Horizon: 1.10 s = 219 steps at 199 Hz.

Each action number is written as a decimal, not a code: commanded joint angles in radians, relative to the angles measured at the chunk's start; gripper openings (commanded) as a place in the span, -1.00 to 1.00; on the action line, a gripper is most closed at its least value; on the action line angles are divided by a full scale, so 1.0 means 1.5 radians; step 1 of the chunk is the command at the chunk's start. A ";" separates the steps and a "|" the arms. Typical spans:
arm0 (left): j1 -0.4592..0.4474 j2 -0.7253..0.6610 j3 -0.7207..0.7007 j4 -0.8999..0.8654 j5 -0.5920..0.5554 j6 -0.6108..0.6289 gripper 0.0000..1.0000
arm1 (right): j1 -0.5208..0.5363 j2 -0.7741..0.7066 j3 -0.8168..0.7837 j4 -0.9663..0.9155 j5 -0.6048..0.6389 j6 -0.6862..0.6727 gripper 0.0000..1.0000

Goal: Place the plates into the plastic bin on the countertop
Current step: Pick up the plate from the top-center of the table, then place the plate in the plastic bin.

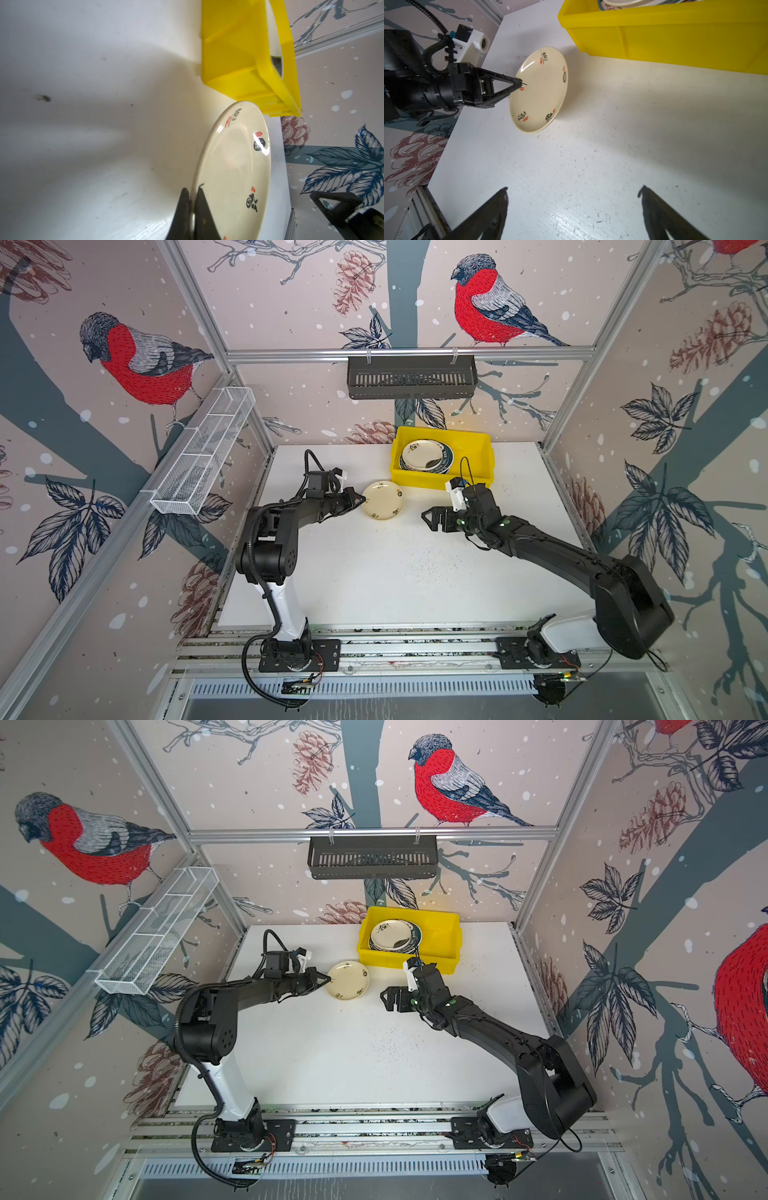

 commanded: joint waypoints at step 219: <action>-0.138 -0.214 -0.213 0.441 -0.036 -0.311 -1.00 | 0.086 -0.102 -0.151 0.396 0.024 0.130 0.13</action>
